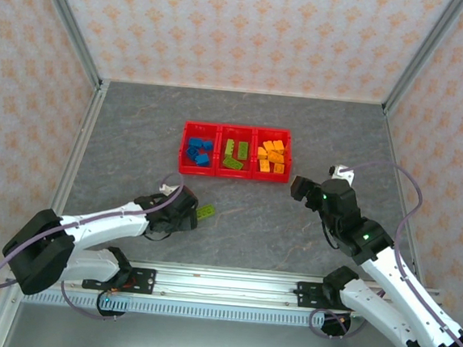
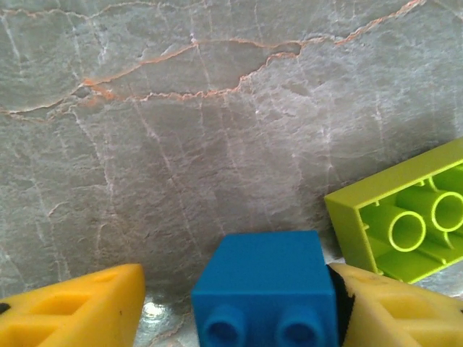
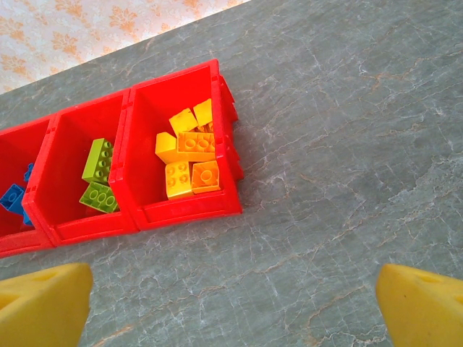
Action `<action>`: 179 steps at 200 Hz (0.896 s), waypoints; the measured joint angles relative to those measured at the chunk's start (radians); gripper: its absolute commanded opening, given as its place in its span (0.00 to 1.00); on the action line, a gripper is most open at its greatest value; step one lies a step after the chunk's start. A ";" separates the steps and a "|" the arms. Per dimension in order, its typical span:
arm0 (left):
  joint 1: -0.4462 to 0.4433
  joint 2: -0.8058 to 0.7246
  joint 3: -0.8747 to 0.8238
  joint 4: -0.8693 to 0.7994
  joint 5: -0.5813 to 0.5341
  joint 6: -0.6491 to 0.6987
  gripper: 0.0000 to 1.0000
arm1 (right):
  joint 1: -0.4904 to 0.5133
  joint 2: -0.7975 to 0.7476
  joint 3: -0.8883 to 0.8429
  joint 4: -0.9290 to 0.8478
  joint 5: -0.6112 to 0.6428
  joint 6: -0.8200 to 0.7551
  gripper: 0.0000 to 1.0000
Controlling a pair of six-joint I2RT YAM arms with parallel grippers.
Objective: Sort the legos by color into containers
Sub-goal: Pick up the lego from the middle-left of the table.
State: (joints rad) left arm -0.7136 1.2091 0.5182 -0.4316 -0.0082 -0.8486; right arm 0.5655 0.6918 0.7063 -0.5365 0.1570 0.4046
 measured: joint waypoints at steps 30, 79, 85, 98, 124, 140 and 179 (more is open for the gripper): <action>0.000 -0.001 -0.006 0.001 -0.018 -0.019 0.55 | 0.000 -0.001 0.000 0.000 0.000 0.000 1.00; 0.000 -0.035 -0.053 0.021 -0.039 -0.057 0.48 | 0.000 -0.001 0.000 0.000 0.000 0.000 1.00; 0.000 -0.036 -0.056 0.025 -0.042 -0.061 0.47 | 0.000 -0.001 0.000 0.000 0.000 0.000 1.00; 0.000 -0.036 -0.060 0.029 -0.048 -0.069 0.44 | 0.000 -0.001 0.000 0.000 0.000 0.000 1.00; 0.000 -0.050 -0.063 0.032 -0.056 -0.082 0.38 | 0.000 -0.001 0.000 0.000 0.000 0.000 1.00; 0.000 -0.078 -0.068 0.031 -0.068 -0.094 0.35 | 0.000 -0.003 0.000 0.000 0.000 0.000 1.00; 0.000 -0.196 -0.070 0.023 -0.109 -0.112 0.30 | 0.000 -0.012 0.000 0.000 0.000 0.000 1.00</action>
State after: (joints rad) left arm -0.7136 1.0134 0.4480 -0.4088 -0.1173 -0.9607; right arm 0.5655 0.6796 0.7063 -0.5362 0.1570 0.4046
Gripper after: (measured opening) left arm 0.338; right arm 0.997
